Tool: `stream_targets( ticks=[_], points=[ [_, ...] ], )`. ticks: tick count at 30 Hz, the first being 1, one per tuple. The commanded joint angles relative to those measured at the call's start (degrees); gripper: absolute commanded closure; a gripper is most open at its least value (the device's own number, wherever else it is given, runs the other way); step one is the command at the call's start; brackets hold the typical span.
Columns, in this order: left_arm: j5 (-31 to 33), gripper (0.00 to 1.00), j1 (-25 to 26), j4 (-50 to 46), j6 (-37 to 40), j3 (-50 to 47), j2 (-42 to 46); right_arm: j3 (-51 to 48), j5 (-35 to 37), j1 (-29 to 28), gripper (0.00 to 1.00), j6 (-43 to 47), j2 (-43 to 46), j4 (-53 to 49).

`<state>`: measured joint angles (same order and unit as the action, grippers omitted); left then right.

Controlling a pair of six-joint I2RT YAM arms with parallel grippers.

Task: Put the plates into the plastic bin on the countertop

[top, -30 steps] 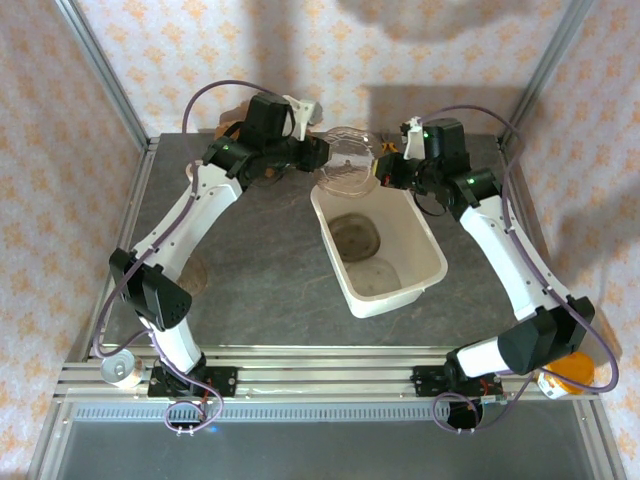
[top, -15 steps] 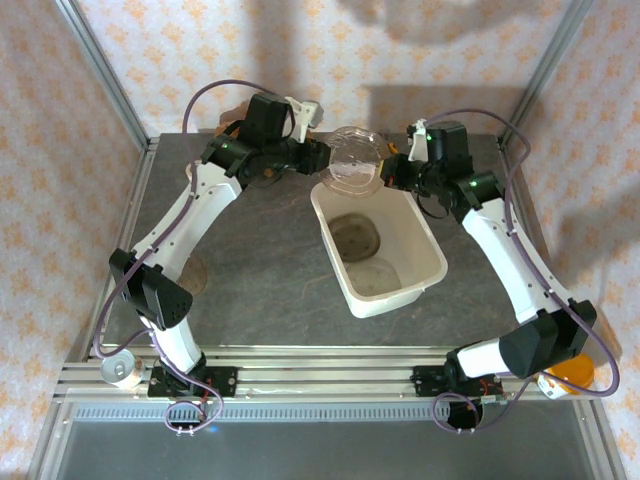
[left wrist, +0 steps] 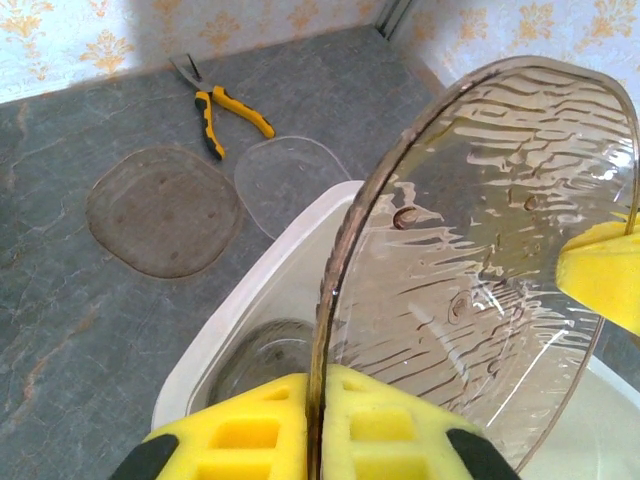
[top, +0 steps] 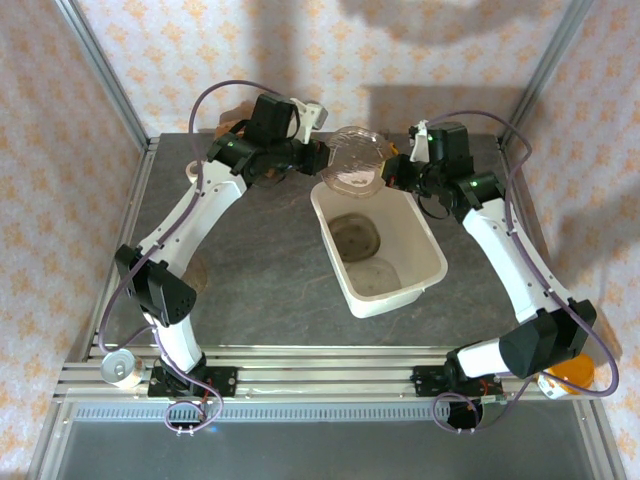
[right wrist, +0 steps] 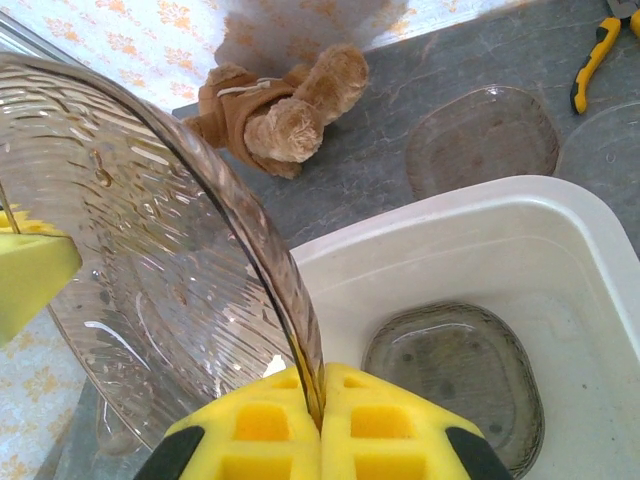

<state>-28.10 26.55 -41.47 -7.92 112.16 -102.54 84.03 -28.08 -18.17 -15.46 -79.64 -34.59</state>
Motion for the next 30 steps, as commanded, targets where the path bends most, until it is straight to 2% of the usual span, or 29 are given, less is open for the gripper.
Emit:
stream_targets(
  ticks=[1,3,7,12,16,22,25,27,30],
  points=[
    [-0.6,0.96,0.8,-1.9,1.7,2.7,-0.6,-0.3,0.2,-0.1,0.95,-0.2,1.4,0.8],
    [-0.9,1.00,0.8,-2.8,2.5,3.6,-0.9,-0.3,1.0,0.1,0.90,0.0,1.7,0.1],
    [-2.1,1.00,0.7,-5.2,3.8,5.7,-1.9,-0.9,1.4,0.7,0.85,0.1,2.6,-0.1],
    [-3.5,1.00,0.8,-6.9,4.9,7.3,-2.7,-1.5,3.0,1.6,0.56,0.3,3.5,-1.4],
    [-4.0,1.00,0.8,-12.1,8.3,11.2,-4.4,-2.9,6.8,3.1,0.43,0.4,6.3,-2.2],
    [-5.9,1.00,1.2,-21.6,13.9,17.4,-10.3,-4.2,18.4,5.0,0.36,2.4,11.5,-5.4],
    [-4.3,1.00,2.8,-26.7,17.0,21.0,-14.1,-5.1,24.8,5.3,0.35,2.8,14.9,-5.6],
    [-3.0,1.00,4.1,-29.4,18.8,23.2,-16.7,-5.8,28.5,5.5,0.31,2.7,16.7,-5.2],
    [-2.2,1.00,5.5,-31.5,20.3,25.1,-19.7,-6.7,30.7,5.8,0.29,3.2,18.5,-4.6]
  ],
)
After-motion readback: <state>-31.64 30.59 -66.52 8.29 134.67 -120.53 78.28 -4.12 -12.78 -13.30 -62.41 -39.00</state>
